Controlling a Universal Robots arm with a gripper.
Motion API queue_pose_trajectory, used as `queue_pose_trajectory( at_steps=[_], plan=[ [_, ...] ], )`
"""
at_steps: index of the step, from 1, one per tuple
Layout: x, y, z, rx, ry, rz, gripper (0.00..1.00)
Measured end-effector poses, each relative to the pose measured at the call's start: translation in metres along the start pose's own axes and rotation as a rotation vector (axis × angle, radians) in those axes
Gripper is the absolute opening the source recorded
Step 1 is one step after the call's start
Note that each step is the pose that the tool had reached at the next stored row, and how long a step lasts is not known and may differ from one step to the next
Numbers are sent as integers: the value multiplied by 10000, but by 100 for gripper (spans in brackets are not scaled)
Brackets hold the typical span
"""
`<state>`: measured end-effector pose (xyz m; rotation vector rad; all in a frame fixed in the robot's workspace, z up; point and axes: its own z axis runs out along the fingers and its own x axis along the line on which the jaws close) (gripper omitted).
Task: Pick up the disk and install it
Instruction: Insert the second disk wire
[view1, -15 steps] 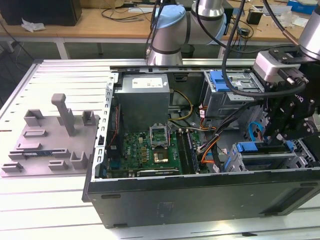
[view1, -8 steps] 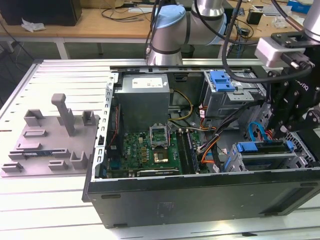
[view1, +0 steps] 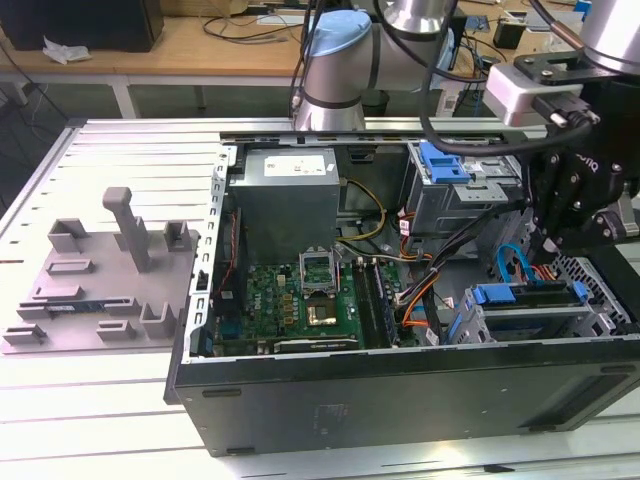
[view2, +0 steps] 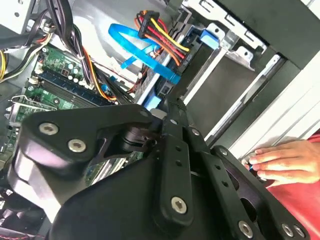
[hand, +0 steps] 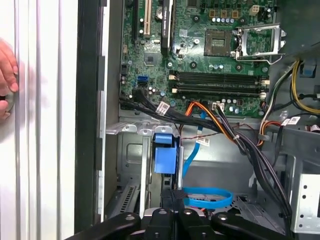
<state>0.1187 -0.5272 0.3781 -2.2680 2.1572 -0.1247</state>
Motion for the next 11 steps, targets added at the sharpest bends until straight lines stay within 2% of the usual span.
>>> queue_pose_trajectory(
  at_steps=[11],
  plan=[
    [-2, 3, -1, 29, 48, -3, 11]
  ],
)
